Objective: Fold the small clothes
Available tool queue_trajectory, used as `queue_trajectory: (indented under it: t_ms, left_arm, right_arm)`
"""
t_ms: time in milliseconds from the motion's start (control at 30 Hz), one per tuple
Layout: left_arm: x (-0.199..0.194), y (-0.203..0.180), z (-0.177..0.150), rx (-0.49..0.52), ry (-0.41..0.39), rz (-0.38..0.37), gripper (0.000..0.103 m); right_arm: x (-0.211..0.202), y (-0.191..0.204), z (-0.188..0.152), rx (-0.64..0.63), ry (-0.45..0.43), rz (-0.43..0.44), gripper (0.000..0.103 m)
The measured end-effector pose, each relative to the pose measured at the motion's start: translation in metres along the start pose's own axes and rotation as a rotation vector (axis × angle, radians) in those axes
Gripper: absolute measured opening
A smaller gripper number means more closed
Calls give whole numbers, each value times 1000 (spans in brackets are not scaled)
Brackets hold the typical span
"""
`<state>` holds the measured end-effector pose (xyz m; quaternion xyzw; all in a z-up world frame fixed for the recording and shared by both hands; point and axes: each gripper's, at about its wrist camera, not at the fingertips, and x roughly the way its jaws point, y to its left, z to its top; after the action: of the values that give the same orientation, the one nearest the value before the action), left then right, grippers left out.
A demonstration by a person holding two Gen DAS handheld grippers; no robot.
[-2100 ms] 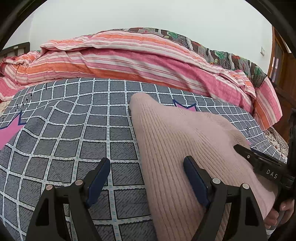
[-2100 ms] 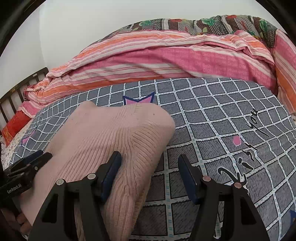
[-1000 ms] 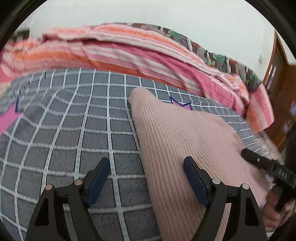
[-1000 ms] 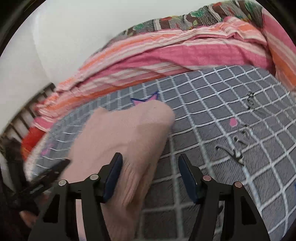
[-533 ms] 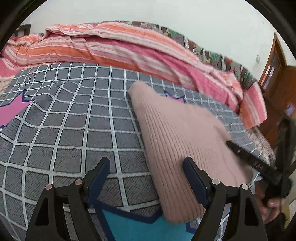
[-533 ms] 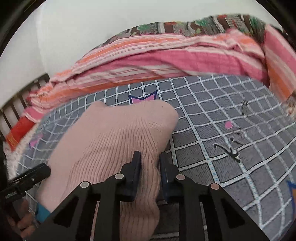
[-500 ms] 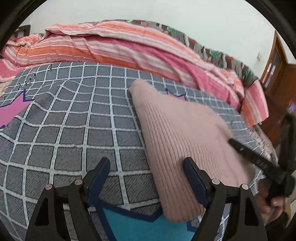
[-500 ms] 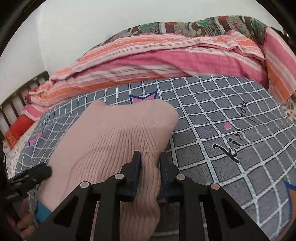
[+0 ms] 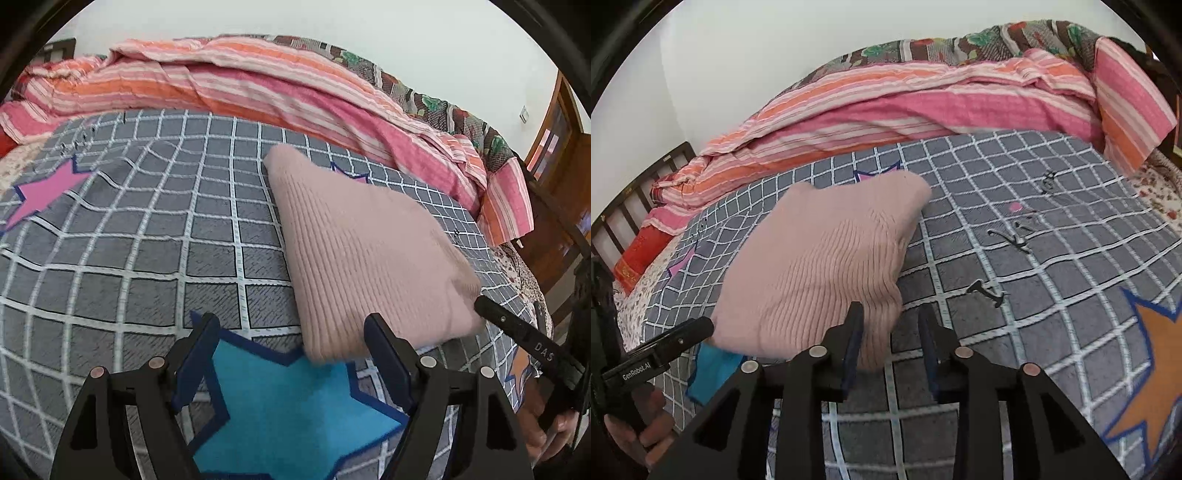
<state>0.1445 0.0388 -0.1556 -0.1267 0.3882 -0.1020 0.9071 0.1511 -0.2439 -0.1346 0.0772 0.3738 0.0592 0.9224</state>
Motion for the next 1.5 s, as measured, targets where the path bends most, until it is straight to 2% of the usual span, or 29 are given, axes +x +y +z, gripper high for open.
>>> queue_trajectory:
  t_ms: [100,167,333,500,567,667,1500]
  left_arm:
    - [-20,-10,3,17,-23,23,79]
    - [-33,-17,6,28,-36,36,79]
    - [-74,-36,13,52,-93,79,80]
    - [-105,-54,12,95,-125,148,86]
    - [-117,-60,9,111,-138,164,88]
    - [-129,-66,6,121,-145,191,89]
    - [-154,-78,1,120,-175,219,89]
  right_arm:
    - [-21,5,8,-18,-14,-31,37]
    - [-41,9,13,-26,-44,-44,54]
    - [-82,22,18,-76,-68,-77,59]
    - [-110,24,13,-78,-60,-94,61]
    - [-120,22,7,-79,-61,-95,80]
    - [-131,23,1,-109,-96,-128,89]
    - [-157,20,0,-95,-111,-141,91]
